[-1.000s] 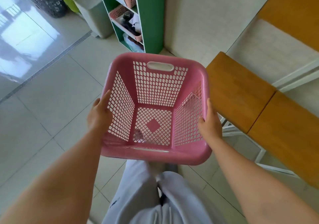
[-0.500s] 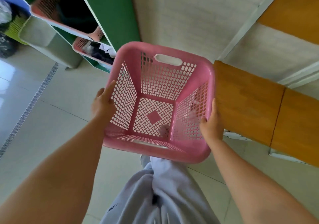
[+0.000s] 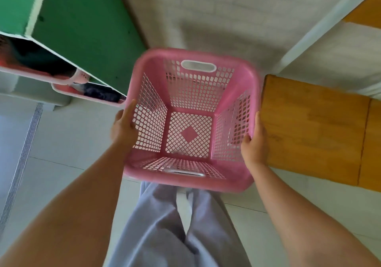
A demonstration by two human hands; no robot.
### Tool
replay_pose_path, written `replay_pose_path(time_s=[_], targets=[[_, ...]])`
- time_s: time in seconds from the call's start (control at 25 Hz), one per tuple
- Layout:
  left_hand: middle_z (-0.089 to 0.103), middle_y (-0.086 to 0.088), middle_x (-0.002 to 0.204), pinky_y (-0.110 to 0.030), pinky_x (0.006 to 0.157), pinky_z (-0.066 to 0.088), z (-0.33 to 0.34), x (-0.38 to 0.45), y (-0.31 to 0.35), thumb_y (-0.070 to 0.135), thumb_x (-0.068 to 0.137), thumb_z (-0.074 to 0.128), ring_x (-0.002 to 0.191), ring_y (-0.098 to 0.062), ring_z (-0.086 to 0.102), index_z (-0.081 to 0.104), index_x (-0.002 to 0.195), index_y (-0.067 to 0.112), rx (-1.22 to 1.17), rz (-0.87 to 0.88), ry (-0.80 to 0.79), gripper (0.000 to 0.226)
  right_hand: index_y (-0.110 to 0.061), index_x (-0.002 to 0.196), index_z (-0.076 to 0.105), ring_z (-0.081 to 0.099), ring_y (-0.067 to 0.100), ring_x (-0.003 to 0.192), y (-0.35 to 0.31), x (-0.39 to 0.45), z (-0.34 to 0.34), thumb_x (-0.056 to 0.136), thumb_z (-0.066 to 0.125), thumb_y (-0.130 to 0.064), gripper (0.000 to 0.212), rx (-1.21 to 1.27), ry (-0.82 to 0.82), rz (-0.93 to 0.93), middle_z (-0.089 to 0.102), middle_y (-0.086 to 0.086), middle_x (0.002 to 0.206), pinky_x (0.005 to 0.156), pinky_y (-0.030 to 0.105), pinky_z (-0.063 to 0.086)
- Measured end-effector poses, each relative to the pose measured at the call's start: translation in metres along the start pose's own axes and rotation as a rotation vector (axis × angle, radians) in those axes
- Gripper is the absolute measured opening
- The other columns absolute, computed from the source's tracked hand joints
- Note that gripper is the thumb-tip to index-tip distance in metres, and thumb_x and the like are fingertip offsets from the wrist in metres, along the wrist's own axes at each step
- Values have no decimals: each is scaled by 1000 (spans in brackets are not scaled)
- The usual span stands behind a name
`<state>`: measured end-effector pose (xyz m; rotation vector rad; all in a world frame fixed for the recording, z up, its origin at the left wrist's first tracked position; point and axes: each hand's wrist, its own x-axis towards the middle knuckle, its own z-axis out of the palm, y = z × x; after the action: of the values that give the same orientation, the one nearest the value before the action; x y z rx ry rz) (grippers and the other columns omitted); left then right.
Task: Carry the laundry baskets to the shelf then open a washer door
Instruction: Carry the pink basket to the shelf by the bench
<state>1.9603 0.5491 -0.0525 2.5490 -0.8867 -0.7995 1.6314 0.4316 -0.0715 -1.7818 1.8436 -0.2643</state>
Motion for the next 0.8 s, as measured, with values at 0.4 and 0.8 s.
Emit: replay_pose_path(time_s=[0.4,0.8], targets=[[48,-18,127,-42,69,51,78,112,-28,-17,78,38,101,-35,53,26,148,39,140,172,-1,90,-23,153,14,52,27,125,23,47,103,91,55,-4,77,-48,134,52,40,8,148,86,42,57],[16,-16,156,-54,93,48,114,148,-39,-25,71,39,125,-41,40,-2,147,50,246,117,-62,114,-23,152,10,53,34,123,28,85,142,89,53,-3,79,-137,105,105,29,9,156,86,51,55]])
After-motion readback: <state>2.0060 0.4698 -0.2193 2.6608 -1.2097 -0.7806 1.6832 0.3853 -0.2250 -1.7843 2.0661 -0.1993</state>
